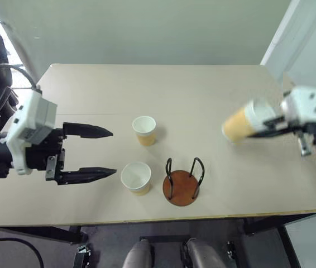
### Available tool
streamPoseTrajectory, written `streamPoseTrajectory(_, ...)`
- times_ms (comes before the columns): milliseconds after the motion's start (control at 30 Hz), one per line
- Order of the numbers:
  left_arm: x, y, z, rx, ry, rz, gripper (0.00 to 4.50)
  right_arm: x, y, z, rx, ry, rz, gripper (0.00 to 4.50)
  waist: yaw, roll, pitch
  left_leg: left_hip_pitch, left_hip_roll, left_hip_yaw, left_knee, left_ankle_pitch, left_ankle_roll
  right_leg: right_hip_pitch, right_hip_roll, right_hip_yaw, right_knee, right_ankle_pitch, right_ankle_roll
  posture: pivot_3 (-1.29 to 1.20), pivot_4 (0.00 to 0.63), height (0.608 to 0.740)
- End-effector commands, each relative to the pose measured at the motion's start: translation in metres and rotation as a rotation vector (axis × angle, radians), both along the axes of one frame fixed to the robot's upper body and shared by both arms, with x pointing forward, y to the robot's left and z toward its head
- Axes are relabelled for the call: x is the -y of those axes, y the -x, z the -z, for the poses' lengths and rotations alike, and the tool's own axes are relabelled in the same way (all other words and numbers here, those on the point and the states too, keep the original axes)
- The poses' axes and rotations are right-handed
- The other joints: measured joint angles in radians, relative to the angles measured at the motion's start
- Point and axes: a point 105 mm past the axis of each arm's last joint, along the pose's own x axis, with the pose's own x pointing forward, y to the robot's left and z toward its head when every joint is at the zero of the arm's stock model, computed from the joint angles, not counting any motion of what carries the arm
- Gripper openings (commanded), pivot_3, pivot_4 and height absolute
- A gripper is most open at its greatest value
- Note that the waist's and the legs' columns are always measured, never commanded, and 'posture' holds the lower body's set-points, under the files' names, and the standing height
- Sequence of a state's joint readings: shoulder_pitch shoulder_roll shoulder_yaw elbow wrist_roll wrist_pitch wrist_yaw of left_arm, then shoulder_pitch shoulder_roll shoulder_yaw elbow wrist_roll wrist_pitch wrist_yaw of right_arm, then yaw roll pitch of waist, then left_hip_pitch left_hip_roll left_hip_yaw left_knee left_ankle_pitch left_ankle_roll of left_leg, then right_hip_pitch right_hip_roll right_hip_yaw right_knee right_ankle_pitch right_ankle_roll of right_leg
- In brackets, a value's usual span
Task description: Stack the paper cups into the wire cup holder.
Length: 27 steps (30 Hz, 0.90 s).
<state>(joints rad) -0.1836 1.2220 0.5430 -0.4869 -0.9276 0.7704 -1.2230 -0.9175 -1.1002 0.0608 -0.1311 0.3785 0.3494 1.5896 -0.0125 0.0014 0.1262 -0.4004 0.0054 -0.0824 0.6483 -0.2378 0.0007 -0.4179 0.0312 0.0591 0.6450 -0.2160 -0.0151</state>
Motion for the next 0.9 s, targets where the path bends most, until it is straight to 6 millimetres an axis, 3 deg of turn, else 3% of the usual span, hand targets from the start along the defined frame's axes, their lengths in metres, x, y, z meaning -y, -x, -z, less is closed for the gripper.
streamPoseTrajectory(33, -0.003, 0.000, 0.000, 0.031, -0.053, -0.020, 4.50, -0.041, 0.017, -0.023, -0.017, -0.095, -0.214, 0.03, -0.003, 0.001, 0.001, 0.000, 0.000, 0.001, 0.000, 0.000, 0.000, -0.001, 0.000, 0.000, 0.000, 0.000, -0.001, 0.00, 0.150, 0.740)
streamPoseTrajectory(167, -0.003, 0.002, 0.003, 0.026, -0.064, -0.023, 4.50, -0.065, 0.036, -0.003, -0.108, -0.048, -0.360, 0.03, 0.008, 0.001, 0.001, -0.002, 0.002, 0.001, -0.001, 0.000, 0.000, -0.001, 0.001, -0.002, 0.000, -0.001, -0.004, 0.00, 0.150, 0.740)
streamPoseTrajectory(233, -0.004, 0.003, 0.004, 0.022, -0.067, -0.027, 4.50, -0.071, 0.036, 0.016, -0.133, 0.010, -0.372, 0.03, 0.010, 0.000, 0.000, -0.003, 0.002, 0.001, -0.001, 0.000, 0.000, -0.001, 0.001, -0.002, 0.000, -0.001, -0.004, 0.00, 0.150, 0.740)
streamPoseTrajectory(400, -0.005, 0.006, 0.006, 0.016, -0.074, -0.036, 4.50, -0.076, 0.031, 0.039, -0.132, 0.088, -0.375, 0.03, 0.008, 0.001, 0.000, -0.003, 0.002, 0.003, 0.001, -0.003, 0.000, -0.002, 0.000, -0.001, 0.000, 0.001, -0.003, 0.00, 0.150, 0.740)
streamPoseTrajectory(900, -0.004, 0.013, 0.007, 0.008, -0.076, -0.059, 4.50, -0.075, 0.025, 0.069, -0.114, 0.208, -0.390, 0.03, 0.005, 0.001, 0.000, 0.000, 0.005, 0.005, 0.001, -0.004, -0.001, -0.002, 0.001, -0.002, 0.001, 0.003, -0.009, 0.00, 0.150, 0.740)
